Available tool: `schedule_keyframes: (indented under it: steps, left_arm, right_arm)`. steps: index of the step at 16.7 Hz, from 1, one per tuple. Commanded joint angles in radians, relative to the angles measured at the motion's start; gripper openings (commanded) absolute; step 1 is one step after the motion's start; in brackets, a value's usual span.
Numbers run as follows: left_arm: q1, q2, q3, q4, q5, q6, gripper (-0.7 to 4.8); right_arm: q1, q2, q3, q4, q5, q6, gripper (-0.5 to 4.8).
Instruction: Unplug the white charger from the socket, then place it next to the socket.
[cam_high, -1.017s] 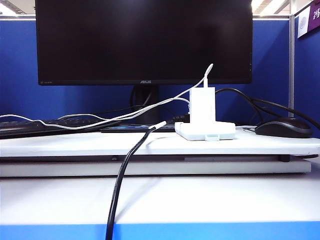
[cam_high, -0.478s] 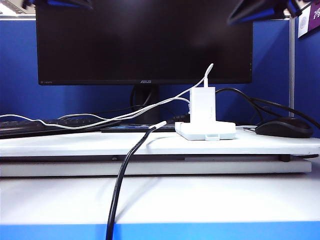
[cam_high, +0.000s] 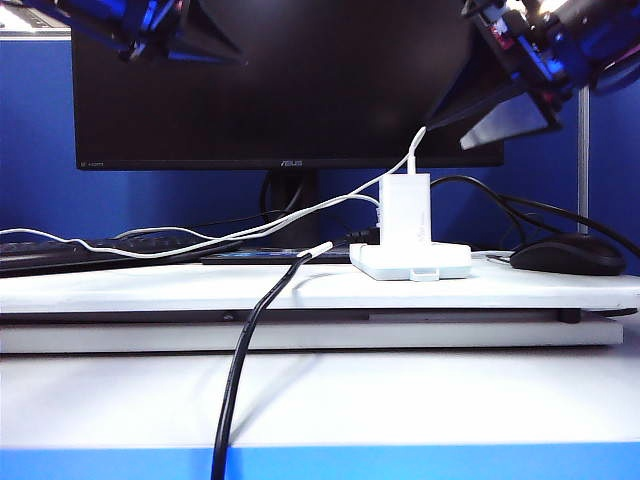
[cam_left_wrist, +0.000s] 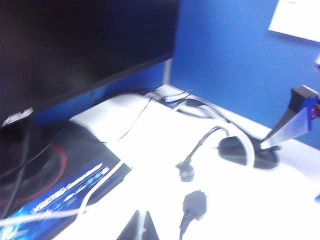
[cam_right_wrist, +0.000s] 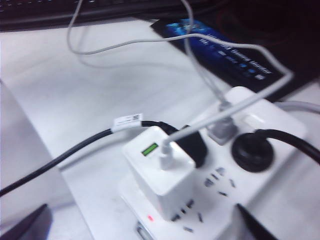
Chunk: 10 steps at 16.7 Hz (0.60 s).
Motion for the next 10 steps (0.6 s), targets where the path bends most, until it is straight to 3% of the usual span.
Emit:
schedule_keyframes:
  steps: [1, 4, 8, 10]
  left_arm:
    - [0.000, 0.028, 0.005, -0.005, 0.070, 0.008, -0.05]
    - [-0.024, 0.055, 0.005, -0.053, 0.108, 0.052, -0.05]
    - [-0.106, 0.068, 0.005, -0.122, 0.073, 0.162, -0.05]
    - [-0.139, 0.081, 0.005, -0.119, 0.072, 0.161, -0.05]
  right_arm:
    - [0.002, 0.064, 0.006, 0.083, -0.058, -0.029, 4.63]
    - [0.002, 0.143, 0.049, 0.101, -0.063, -0.063, 4.63]
    - [0.002, 0.230, 0.107, 0.106, -0.102, -0.063, 4.49]
    - [0.002, 0.255, 0.124, 0.103, -0.131, -0.074, 4.49]
